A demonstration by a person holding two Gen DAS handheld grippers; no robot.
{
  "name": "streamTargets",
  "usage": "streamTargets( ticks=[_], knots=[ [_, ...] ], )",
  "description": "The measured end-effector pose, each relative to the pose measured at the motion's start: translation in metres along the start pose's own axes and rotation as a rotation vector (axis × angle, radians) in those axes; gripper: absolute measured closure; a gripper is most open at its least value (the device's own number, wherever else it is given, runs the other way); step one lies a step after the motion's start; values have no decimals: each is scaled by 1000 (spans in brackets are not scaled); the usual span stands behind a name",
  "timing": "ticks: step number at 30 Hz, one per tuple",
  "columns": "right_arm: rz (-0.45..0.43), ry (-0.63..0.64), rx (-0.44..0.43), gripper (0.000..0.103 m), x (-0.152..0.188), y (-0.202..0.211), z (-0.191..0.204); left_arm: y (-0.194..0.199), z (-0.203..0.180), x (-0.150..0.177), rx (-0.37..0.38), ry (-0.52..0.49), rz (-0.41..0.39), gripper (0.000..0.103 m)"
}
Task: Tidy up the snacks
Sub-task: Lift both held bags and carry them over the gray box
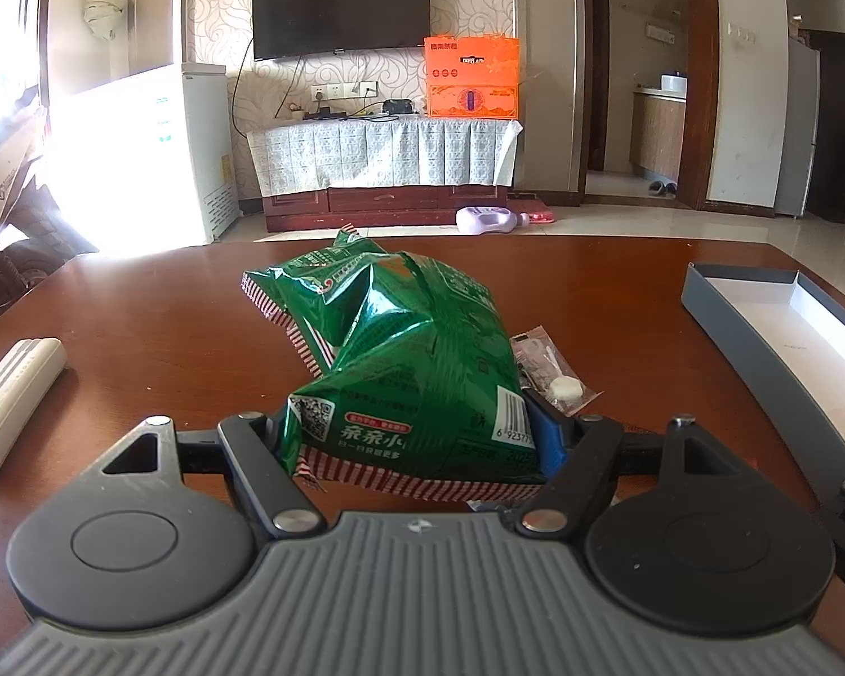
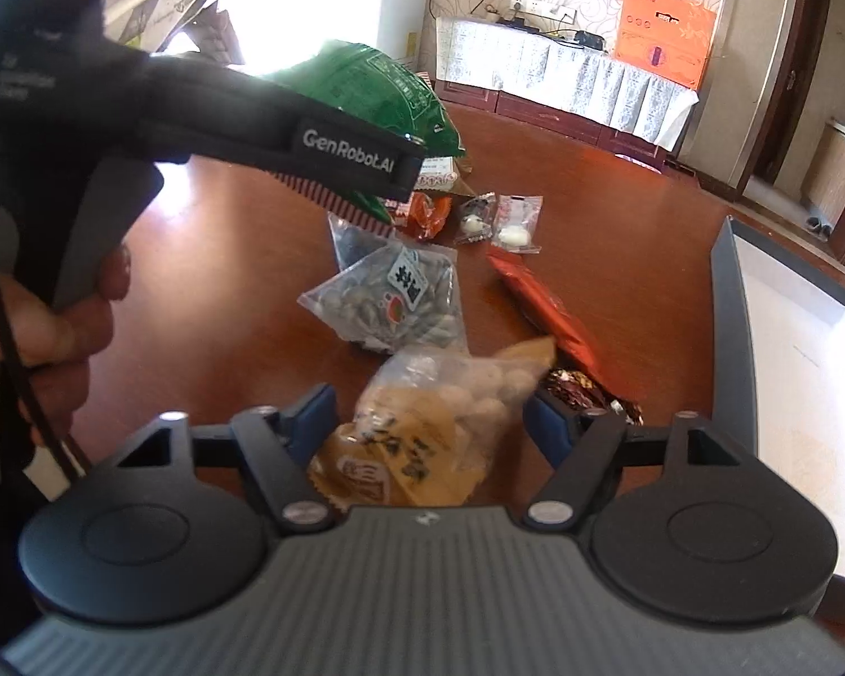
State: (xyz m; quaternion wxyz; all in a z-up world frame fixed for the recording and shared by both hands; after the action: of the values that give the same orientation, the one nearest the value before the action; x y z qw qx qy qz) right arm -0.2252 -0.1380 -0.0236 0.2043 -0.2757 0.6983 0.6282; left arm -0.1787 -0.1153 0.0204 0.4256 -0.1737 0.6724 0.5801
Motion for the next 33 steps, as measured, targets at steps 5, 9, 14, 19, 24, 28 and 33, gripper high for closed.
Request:
streamTargets(
  ticks=[5, 9, 14, 19, 24, 28, 33],
  knots=[
    [-32, 17, 21, 46, -3, 6, 3, -1, 2, 1, 6, 3, 3, 25],
    [-89, 21, 25, 48, -7, 19, 4, -1, 4, 1, 9, 8, -7, 25],
    [-176, -16, 27, 48, -18, 35, -5, -1, 2, 3, 7, 7, -18, 25],
    [-213, -58, 36, 48, -22, 43, -16, 1, -1, 7, 3, 3, -31, 25],
    [-231, -71, 37, 48, -25, 49, -20, 4, -5, 6, 4, -14, -47, 25],
    [-244, -76, 43, 48, -27, 54, -24, 7, -10, 8, 22, -21, -59, 25],
    [-252, -99, 57, 48, -23, 62, -33, 10, -22, 9, 48, -31, -67, 25]
  ],
)
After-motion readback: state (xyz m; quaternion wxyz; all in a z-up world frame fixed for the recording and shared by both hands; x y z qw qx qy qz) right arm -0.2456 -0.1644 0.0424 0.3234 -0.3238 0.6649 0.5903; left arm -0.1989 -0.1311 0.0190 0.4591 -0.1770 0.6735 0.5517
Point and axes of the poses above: each gripper's, at about its wrist camera, not at the fingertips, and y roughly against the way its jaws point, z to its left, x to its underside, the point moved 7 cm from there along -y, roughly the way its jaws point, and after that the axes turned 10 degrees about z, right-handed, at the moved point
